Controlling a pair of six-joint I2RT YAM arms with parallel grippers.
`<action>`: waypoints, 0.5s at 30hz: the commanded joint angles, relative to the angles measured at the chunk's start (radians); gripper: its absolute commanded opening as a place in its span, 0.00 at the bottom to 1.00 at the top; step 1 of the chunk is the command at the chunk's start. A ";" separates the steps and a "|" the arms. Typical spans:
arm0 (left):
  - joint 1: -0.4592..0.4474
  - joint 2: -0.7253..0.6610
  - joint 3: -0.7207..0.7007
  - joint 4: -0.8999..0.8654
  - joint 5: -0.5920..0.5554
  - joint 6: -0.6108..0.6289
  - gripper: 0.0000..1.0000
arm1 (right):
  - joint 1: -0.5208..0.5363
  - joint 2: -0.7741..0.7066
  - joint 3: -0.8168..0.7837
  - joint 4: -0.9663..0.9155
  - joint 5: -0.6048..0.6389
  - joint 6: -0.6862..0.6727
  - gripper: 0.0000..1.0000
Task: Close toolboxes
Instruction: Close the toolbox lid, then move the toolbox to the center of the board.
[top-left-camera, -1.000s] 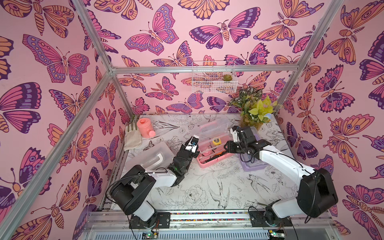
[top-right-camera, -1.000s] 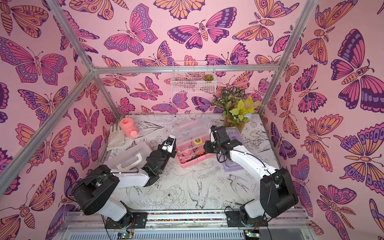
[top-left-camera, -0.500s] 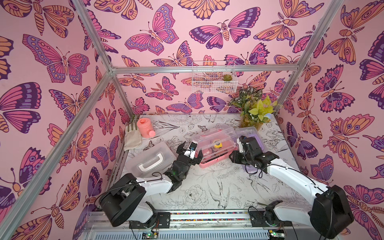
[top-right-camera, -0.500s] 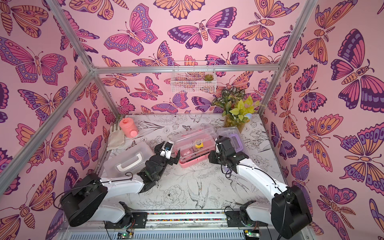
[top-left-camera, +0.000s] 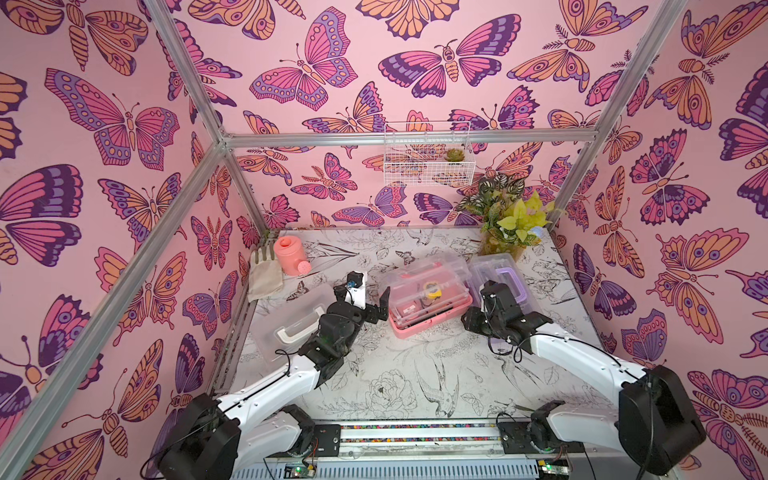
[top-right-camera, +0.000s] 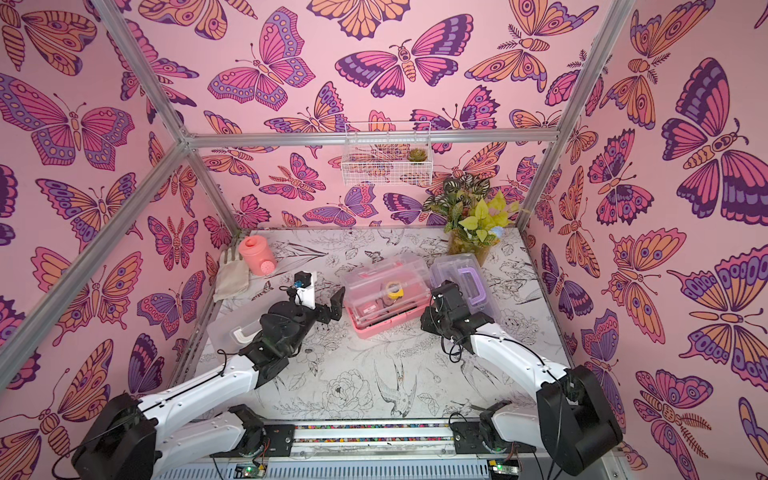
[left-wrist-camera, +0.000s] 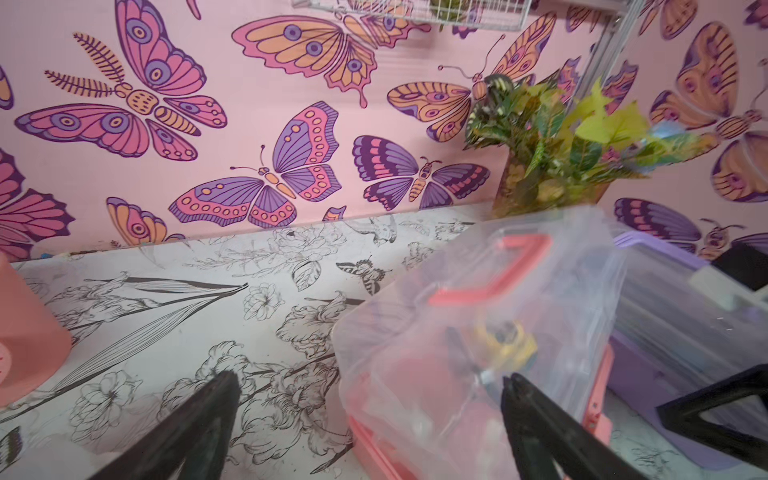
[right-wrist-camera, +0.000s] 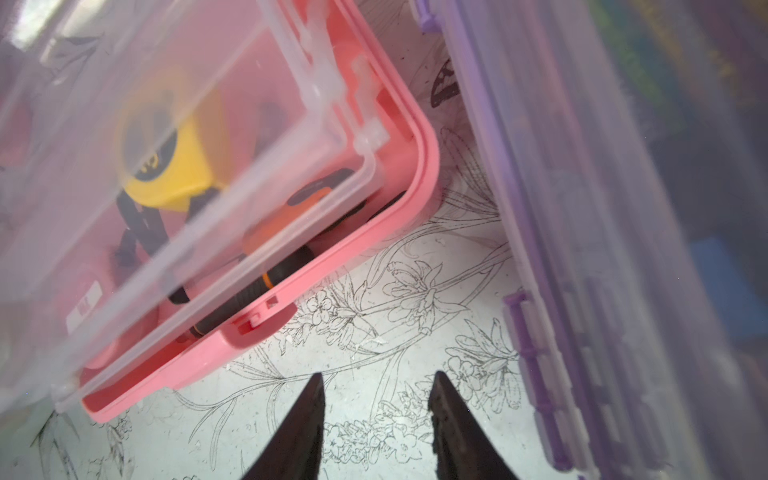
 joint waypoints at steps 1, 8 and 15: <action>0.002 -0.035 0.015 -0.031 0.082 -0.059 1.00 | -0.002 0.021 0.003 0.027 0.065 0.023 0.43; 0.005 -0.049 0.038 -0.078 0.066 -0.073 1.00 | -0.003 0.086 0.019 0.077 0.036 0.026 0.43; 0.049 0.107 0.127 -0.083 0.138 -0.112 1.00 | -0.007 0.156 0.055 0.127 0.048 0.003 0.43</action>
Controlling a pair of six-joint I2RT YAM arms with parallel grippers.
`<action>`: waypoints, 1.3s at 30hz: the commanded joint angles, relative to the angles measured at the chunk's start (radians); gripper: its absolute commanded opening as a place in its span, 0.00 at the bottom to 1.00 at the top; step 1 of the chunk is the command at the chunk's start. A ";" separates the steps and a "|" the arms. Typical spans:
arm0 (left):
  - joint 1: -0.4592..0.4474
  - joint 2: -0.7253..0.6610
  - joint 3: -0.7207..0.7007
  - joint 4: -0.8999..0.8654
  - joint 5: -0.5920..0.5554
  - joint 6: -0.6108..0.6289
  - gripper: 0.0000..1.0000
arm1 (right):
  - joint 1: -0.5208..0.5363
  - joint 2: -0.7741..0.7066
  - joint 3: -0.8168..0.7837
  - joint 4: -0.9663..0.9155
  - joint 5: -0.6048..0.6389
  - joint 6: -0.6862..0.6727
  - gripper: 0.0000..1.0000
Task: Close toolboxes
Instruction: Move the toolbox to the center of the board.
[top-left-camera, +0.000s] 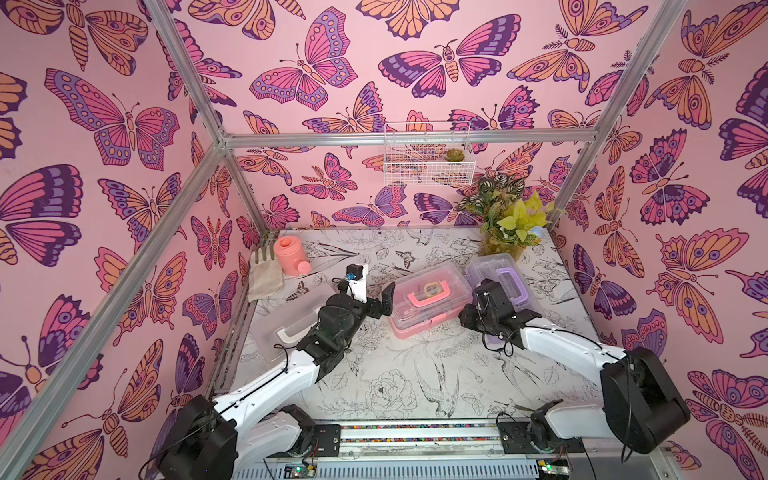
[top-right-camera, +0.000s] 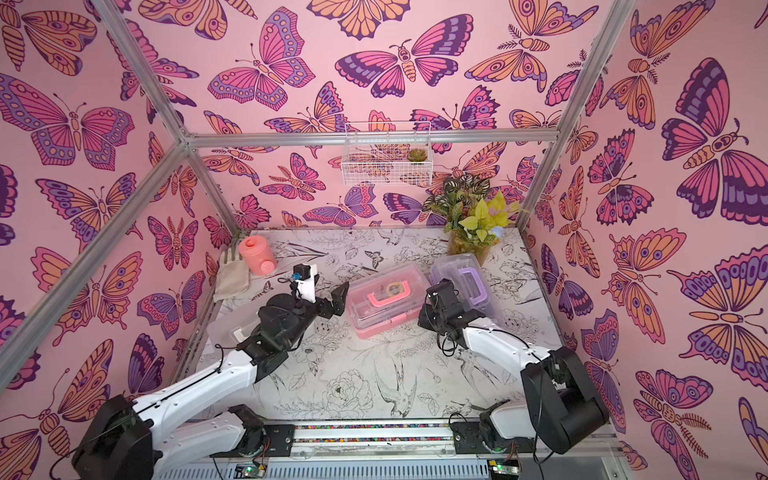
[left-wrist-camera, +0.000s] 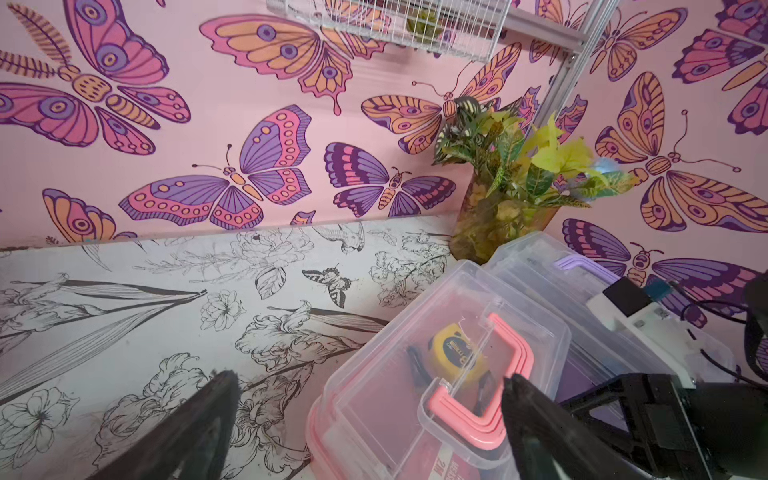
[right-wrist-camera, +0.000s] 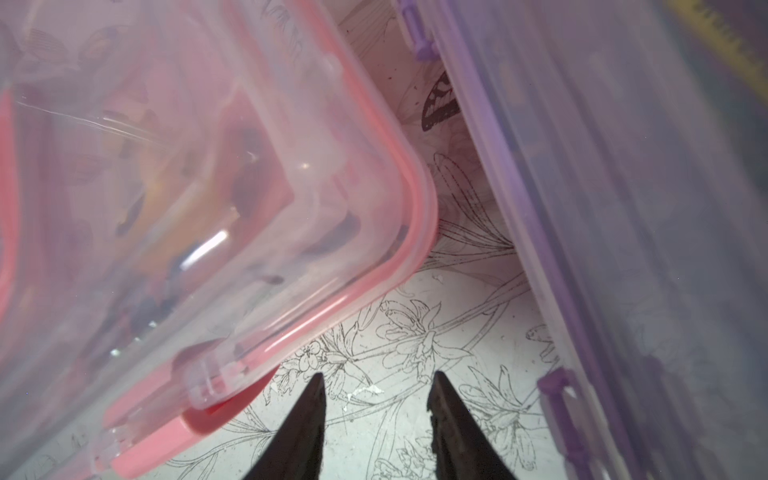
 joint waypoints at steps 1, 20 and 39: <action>0.032 0.074 0.053 -0.015 0.067 -0.041 1.00 | -0.010 0.054 0.055 0.027 0.014 -0.020 0.43; 0.254 0.678 0.575 -0.152 0.500 -0.135 1.00 | 0.002 0.349 0.291 0.180 -0.320 -0.279 0.42; 0.269 0.798 0.542 -0.206 0.741 -0.210 0.93 | 0.115 0.402 0.309 0.226 -0.428 -0.348 0.40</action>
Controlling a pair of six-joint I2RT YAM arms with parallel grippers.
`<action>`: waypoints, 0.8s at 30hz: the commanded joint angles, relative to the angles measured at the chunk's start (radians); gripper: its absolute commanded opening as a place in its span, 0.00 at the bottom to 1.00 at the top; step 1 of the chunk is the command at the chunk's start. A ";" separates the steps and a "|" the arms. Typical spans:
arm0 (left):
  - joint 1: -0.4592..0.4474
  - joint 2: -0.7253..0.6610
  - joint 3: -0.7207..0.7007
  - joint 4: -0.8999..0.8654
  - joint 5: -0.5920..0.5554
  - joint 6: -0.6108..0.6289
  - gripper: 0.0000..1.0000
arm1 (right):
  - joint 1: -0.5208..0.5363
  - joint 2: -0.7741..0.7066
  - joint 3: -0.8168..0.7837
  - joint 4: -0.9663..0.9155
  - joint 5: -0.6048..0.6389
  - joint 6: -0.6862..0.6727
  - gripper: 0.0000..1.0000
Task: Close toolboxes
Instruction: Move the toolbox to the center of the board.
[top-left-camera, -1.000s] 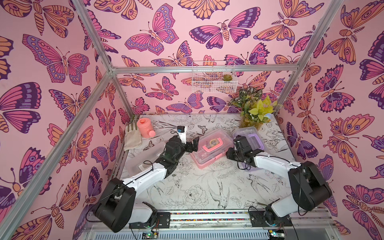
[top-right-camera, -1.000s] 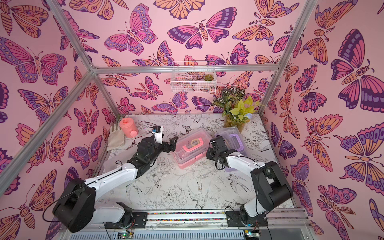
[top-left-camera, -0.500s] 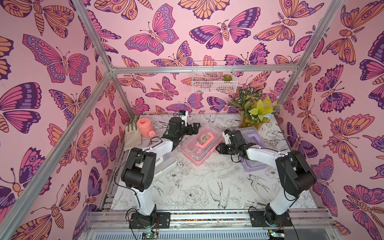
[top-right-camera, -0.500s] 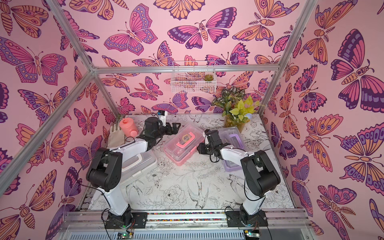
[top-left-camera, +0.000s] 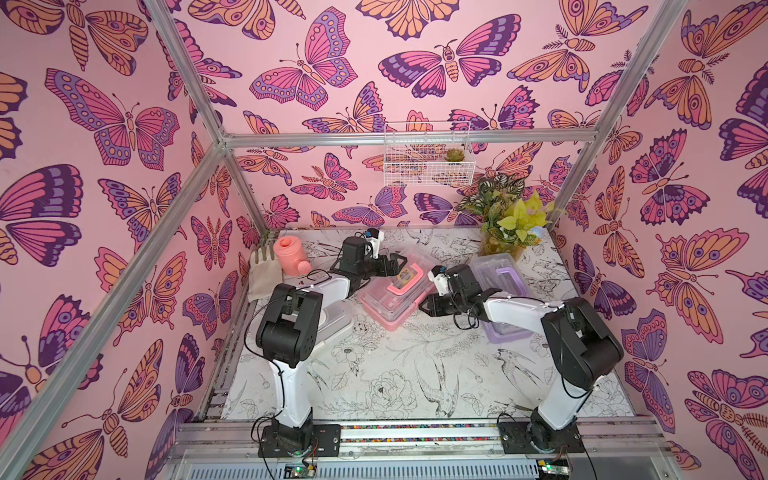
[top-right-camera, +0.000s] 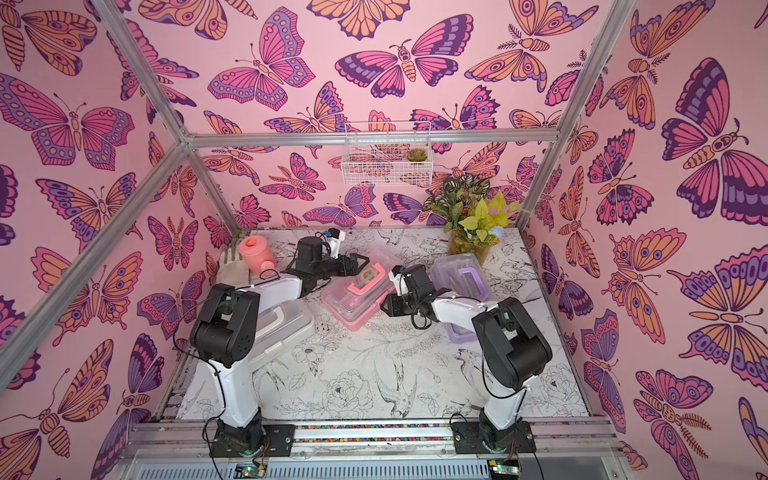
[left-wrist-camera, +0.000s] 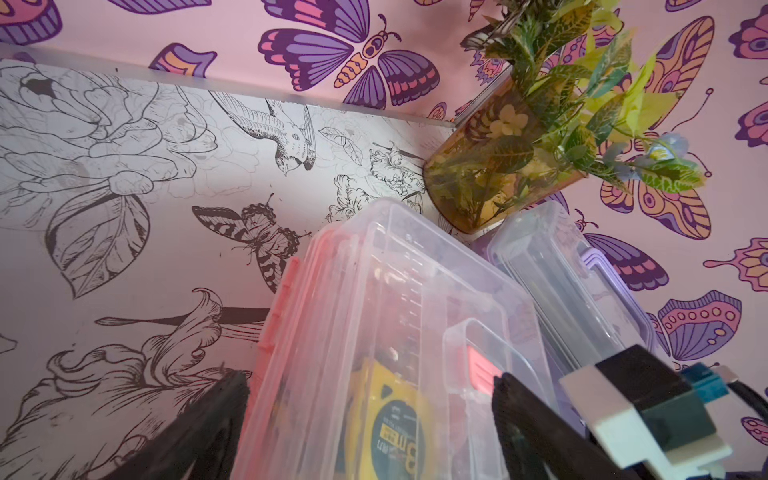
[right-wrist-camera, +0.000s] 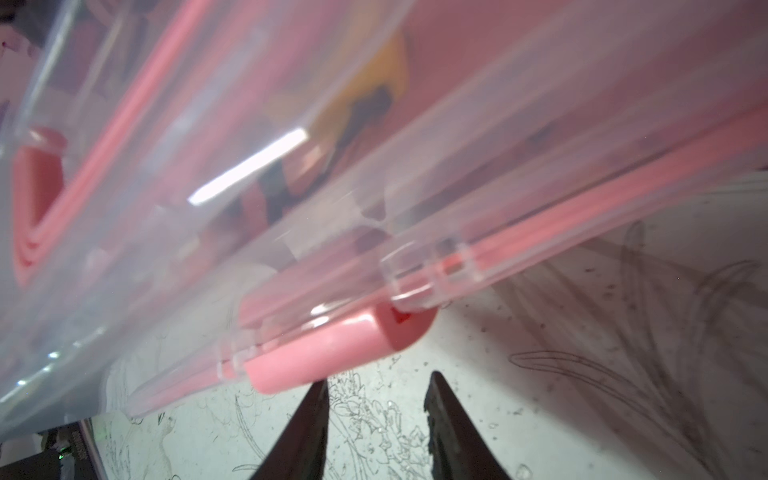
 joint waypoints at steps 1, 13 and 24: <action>-0.008 -0.032 -0.104 -0.058 0.051 -0.017 0.92 | 0.050 0.011 0.031 0.053 -0.024 -0.037 0.40; 0.006 -0.189 -0.262 -0.048 0.051 -0.011 0.92 | 0.159 0.009 0.066 0.030 0.001 -0.099 0.38; 0.015 -0.337 -0.436 -0.038 0.015 -0.035 0.93 | 0.272 0.017 0.103 0.004 0.017 -0.085 0.37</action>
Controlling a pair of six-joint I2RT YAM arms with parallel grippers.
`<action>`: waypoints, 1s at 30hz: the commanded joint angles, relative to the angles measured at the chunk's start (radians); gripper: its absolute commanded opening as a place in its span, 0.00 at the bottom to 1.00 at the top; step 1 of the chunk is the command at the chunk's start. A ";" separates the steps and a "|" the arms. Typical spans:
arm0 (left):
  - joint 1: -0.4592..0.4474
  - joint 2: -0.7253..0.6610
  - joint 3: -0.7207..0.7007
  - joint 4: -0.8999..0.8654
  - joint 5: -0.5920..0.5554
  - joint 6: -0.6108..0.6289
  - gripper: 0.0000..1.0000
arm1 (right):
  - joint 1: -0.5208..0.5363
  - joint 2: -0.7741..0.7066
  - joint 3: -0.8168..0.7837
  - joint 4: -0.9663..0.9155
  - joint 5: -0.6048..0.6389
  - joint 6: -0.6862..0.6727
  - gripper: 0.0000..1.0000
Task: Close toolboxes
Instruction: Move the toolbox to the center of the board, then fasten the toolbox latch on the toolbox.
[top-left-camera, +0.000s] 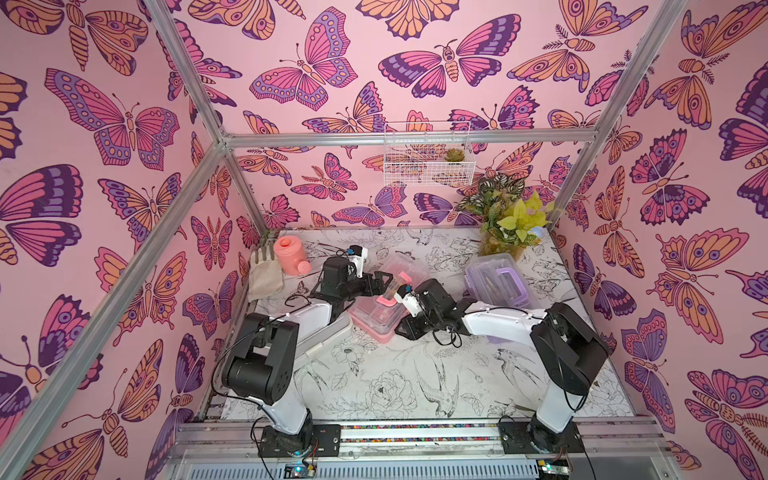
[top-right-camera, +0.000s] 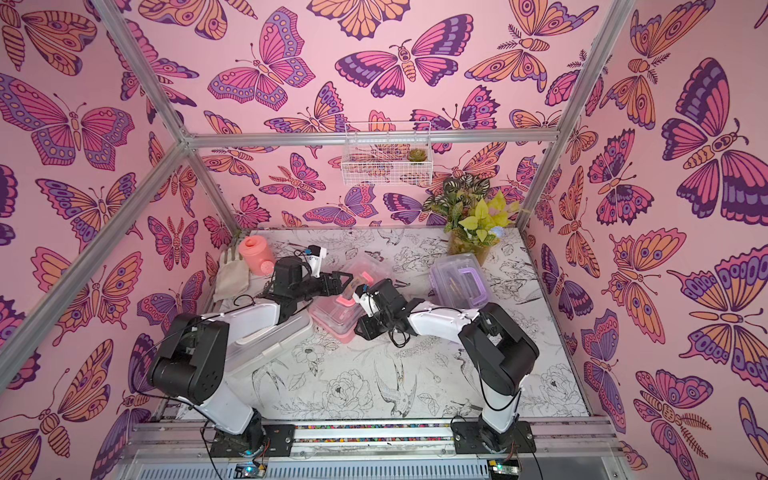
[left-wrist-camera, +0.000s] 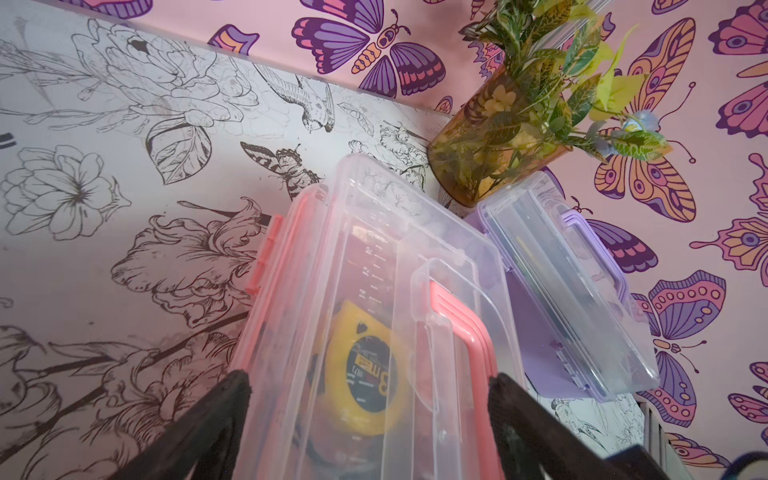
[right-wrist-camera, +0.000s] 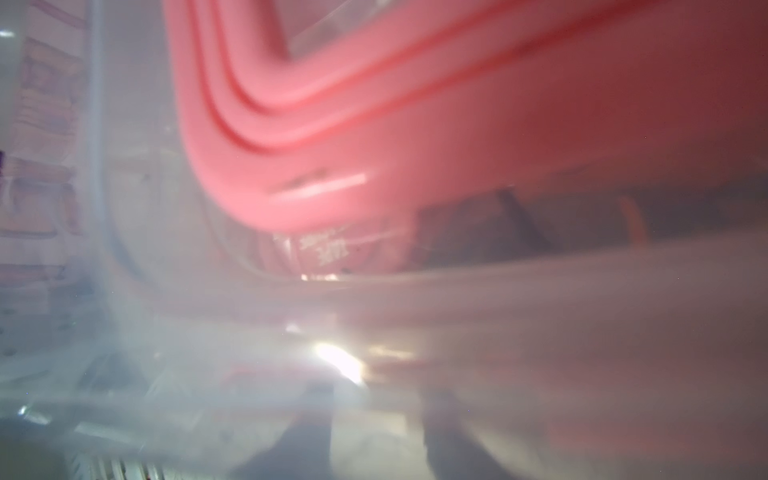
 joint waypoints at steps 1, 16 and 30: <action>-0.019 -0.026 -0.070 -0.101 0.043 -0.037 0.94 | 0.021 -0.006 0.030 0.092 0.011 0.014 0.37; 0.027 0.035 0.091 -0.136 0.091 -0.086 0.93 | -0.039 -0.207 -0.188 0.051 0.244 -0.205 0.86; 0.027 0.073 0.112 -0.158 0.116 -0.080 0.92 | -0.106 -0.075 -0.278 0.489 0.161 -0.355 0.79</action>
